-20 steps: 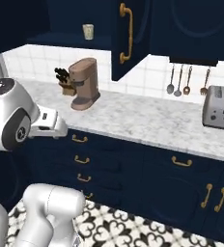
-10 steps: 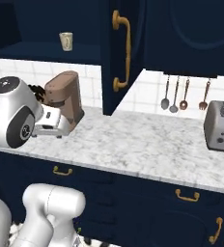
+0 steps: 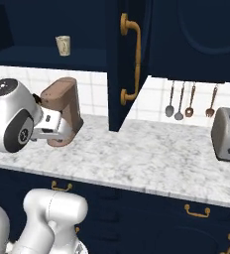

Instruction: Gather all objects into one cabinet and sort the glasses and bowls to opposite sides.

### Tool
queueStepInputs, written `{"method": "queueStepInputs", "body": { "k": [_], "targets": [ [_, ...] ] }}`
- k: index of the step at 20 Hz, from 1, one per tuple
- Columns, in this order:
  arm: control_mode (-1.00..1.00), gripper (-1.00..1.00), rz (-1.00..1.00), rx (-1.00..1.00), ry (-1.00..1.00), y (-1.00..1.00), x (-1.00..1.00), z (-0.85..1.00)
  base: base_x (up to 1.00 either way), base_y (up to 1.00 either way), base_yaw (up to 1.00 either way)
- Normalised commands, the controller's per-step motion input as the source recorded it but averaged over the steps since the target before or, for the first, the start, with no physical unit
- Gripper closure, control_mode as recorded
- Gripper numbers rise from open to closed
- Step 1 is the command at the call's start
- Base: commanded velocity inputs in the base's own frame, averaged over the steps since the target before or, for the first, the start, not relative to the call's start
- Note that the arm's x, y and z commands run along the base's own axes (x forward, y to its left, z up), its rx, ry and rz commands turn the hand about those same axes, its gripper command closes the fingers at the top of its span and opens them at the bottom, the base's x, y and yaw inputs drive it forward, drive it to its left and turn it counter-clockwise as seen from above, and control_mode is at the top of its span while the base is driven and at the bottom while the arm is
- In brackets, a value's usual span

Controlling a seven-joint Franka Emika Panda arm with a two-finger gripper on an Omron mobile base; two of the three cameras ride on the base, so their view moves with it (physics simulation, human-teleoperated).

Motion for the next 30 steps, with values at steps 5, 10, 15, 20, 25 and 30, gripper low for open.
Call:
{"method": "queueStepInputs", "body": {
  "k": [5, 10, 15, 20, 25, 30],
  "targets": [
    [1.0, -1.0, 0.0, 0.0, 0.0, 0.0, 0.0, 0.0, 0.68, 0.22, 0.0],
    [1.0, -1.0, 0.0, 0.0, 0.0, 0.0, 0.0, 0.0, 0.14, 0.16, 0.0],
    [-1.0, -1.0, 0.0, 0.0, -0.2, 0.33, 0.09, 0.71, -0.02, 0.06, 0.0],
    [-1.0, -1.0, 0.0, 0.0, -0.26, 0.41, 0.54, 1.0, 0.0, 0.0, 0.0],
    [-1.0, -1.0, 0.02, 0.0, -0.17, 0.28, 0.88, 0.96, 0.0, 0.0, 0.0],
    [-1.0, -1.0, 0.24, 0.0, -0.16, 0.08, 1.0, 0.15, 0.0, 0.0, 0.0]
  ]
}}
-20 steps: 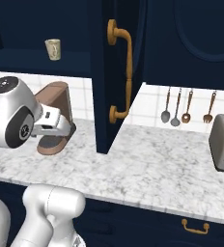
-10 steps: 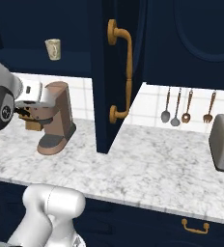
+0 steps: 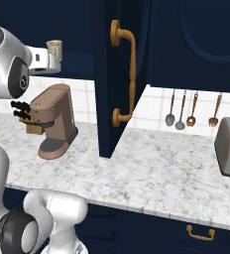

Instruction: Gather all objects into one cabinet and sort the glasses and bowls to opposite sides.

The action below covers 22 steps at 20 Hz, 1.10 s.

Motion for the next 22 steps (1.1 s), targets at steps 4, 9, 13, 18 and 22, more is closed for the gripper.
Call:
{"method": "queueStepInputs", "body": {
  "k": [4, 9, 13, 18, 22],
  "targets": [
    [-1.0, -1.0, 0.08, 0.0, -0.03, 0.12, 0.88, 0.32, 0.0, 0.0, 0.0],
    [-1.0, -1.0, 0.0, 0.0, 0.0, 0.45, 0.98, 0.0, 0.0, 0.0, 0.0],
    [-1.0, -1.0, 0.0, 0.0, 0.0, 0.35, 1.0, 0.0, 0.0, 0.0, 0.0],
    [-1.0, -1.0, 0.0, 0.0, 0.01, 0.16, 0.91, -0.04, 0.0, 0.0, 0.0],
    [-1.0, -1.0, 0.0, 0.0, 0.05, 0.06, 0.67, -0.21, 0.0, 0.0, 0.0]
  ]
}}
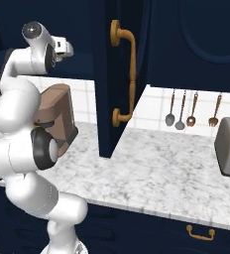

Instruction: Gather all objects into one cabinet and sort the glasses and bowls to opposite sides.

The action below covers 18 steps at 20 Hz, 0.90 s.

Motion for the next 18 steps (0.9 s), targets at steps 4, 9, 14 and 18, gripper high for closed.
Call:
{"method": "queueStepInputs", "body": {
  "k": [4, 9, 14, 18],
  "targets": [
    [-1.0, -1.0, 0.0, 0.0, 0.05, 0.1, 0.61, -0.23, 0.0, 0.0, 0.0],
    [-1.0, -1.0, 0.0, 0.0, 0.02, 0.24, 0.64, -0.01, 0.0, 0.0, 0.0],
    [-1.0, -1.0, 0.0, 0.0, 0.0, 0.21, 0.52, -0.07, 0.0, 0.0, 0.0],
    [-1.0, 1.0, 0.0, 0.0, 0.0, 0.07, 0.06, -0.08, 0.0, 0.0, 0.0]
  ]
}}
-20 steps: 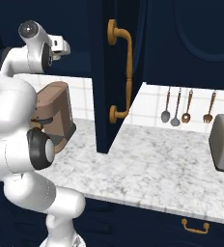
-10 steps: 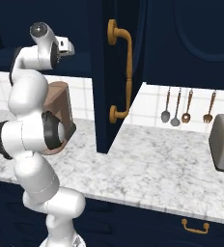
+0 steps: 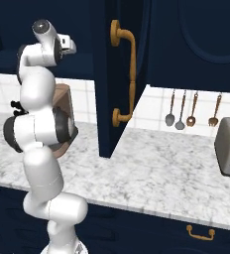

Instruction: Gather all objects into one cabinet and sort the glasses and bowls to opposite sides.

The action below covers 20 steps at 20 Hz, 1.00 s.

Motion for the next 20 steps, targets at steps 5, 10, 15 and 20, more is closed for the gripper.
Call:
{"method": "queueStepInputs", "body": {
  "k": [5, 10, 15, 20],
  "targets": [
    [-1.0, 1.0, 0.0, 0.0, 0.03, 0.15, -0.1, -0.09, 0.0, 0.0, 0.0],
    [-1.0, 1.0, 0.0, 0.0, -0.12, 0.03, -0.56, -0.28, 0.0, 0.0, 0.0],
    [-1.0, 1.0, 0.0, 0.0, -0.21, 0.0, -1.0, -0.14, 0.0, 0.0, 0.0],
    [-1.0, 1.0, 0.0, 0.0, -0.19, -0.21, -1.0, -0.16, 0.0, 0.0, 0.0]
  ]
}}
